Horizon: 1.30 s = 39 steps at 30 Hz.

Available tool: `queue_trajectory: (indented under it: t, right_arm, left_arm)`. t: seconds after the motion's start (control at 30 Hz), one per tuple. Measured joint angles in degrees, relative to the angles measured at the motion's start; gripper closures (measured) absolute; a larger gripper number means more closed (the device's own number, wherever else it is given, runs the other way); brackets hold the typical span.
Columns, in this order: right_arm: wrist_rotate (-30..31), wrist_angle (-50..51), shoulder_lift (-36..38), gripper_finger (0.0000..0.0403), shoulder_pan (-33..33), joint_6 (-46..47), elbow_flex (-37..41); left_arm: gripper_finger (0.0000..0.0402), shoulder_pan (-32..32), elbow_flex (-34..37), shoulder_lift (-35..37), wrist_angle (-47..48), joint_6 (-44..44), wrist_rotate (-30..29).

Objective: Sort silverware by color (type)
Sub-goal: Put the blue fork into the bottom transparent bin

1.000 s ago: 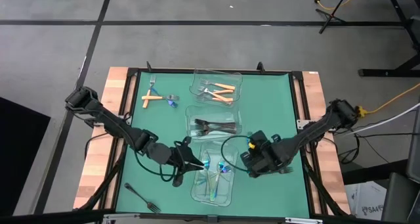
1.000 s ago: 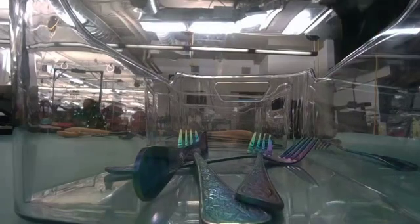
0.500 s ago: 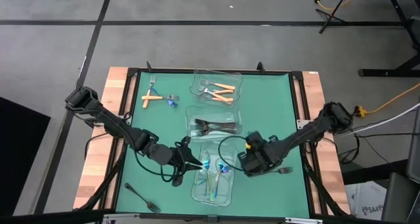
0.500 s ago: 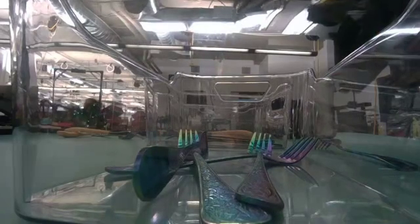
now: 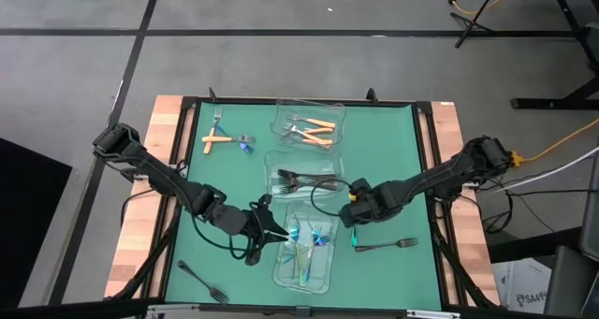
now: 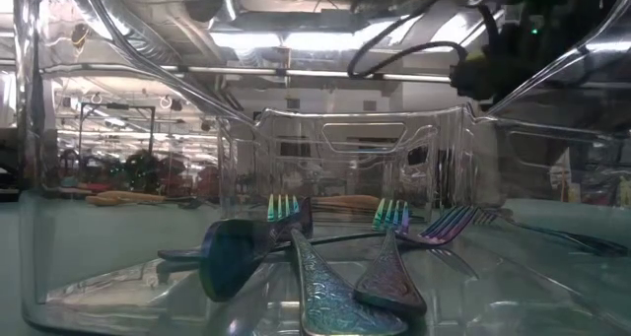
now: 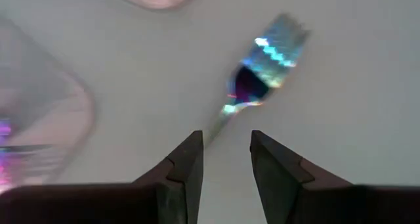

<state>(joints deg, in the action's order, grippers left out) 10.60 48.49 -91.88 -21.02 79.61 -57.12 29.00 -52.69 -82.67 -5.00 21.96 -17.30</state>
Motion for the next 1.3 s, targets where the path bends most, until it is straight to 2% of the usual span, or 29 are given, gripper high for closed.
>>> queue_trajectory:
  t: [0.13,0.37,0.5,1.03,1.3]
  right_arm:
    - [-0.9,-10.3,2.3,0.0288,0.5,1.0,6.3]
    - [0.7,-12.0,1.9,0.0288,0.4,4.4,10.5]
    - [2.8,-16.2,1.9,0.0288,0.4,4.5,11.8]
    - [1.9,-17.1,1.9,0.0288,0.4,4.3,10.9]
    - [4.4,-17.5,0.8,0.0288,0.4,4.1,10.4]
  left_arm:
    - [0.0347,0.0,0.0,0.0,0.0,0.0,0.0]
    - [0.0347,0.0,0.0,0.0,-0.1,0.4,-0.2]
    - [0.0347,0.0,0.0,0.0,-0.1,0.4,-0.2]
    - [0.0347,0.0,0.0,0.0,-0.2,0.5,-0.3]
    - [0.0347,0.0,0.0,0.0,-0.2,0.5,-0.3]
